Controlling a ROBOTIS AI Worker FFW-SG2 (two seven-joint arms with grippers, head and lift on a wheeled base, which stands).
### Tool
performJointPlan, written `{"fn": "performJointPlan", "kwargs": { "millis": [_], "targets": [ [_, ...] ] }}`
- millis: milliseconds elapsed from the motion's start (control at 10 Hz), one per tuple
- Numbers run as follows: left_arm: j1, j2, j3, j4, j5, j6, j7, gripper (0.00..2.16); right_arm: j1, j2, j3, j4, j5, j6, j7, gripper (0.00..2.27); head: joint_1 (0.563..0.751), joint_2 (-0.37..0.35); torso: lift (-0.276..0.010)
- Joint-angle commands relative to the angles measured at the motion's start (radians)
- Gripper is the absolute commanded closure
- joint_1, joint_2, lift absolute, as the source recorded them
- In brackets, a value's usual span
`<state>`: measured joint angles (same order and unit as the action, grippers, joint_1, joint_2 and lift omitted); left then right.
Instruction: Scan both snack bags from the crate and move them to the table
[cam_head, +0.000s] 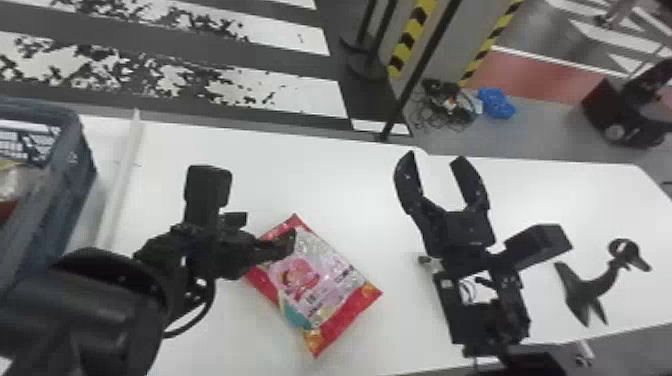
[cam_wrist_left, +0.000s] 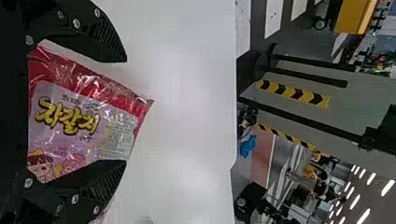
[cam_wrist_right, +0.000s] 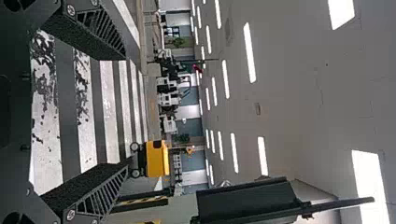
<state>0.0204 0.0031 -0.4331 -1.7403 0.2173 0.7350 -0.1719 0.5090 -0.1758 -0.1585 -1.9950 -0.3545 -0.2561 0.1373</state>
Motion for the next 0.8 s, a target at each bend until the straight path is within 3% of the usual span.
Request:
{"fn": "performJointPlan", "kwargs": {
  "millis": [0,100,200,400,500,700],
  "targets": [
    [0.049,-0.006,0.008,-0.136,-0.006,0.028,0.012,0.03,0.019,-0.007,-0.001,-0.015,-0.004,0.004,0.004,0.12,0.695,-0.350,-0.087],
    [0.096,-0.006,0.028,-0.249,-0.021,0.028,0.049,0.03,0.020,-0.008,-0.004,-0.015,-0.004,0.016,0.004,0.12,0.695,-0.350,-0.087],
    [0.161,-0.006,0.077,-0.363,-0.035,0.022,0.057,0.03,0.026,-0.013,-0.006,-0.024,-0.004,0.065,0.004,0.12,0.695,-0.350,-0.087],
    [0.296,0.028,0.240,-0.533,-0.035,-0.024,0.054,0.03,0.037,-0.013,0.004,-0.034,-0.004,0.182,0.039,0.34,0.695,-0.350,-0.087],
    [0.368,0.029,0.327,-0.588,-0.033,-0.101,0.043,0.03,0.039,-0.013,0.019,-0.036,-0.004,0.234,0.070,0.60,0.695,-0.326,-0.087],
    [0.487,0.029,0.452,-0.668,-0.009,-0.220,0.032,0.03,0.039,-0.013,0.047,-0.070,-0.004,0.427,0.143,1.81,0.695,-0.206,-0.087]
  ]
}}
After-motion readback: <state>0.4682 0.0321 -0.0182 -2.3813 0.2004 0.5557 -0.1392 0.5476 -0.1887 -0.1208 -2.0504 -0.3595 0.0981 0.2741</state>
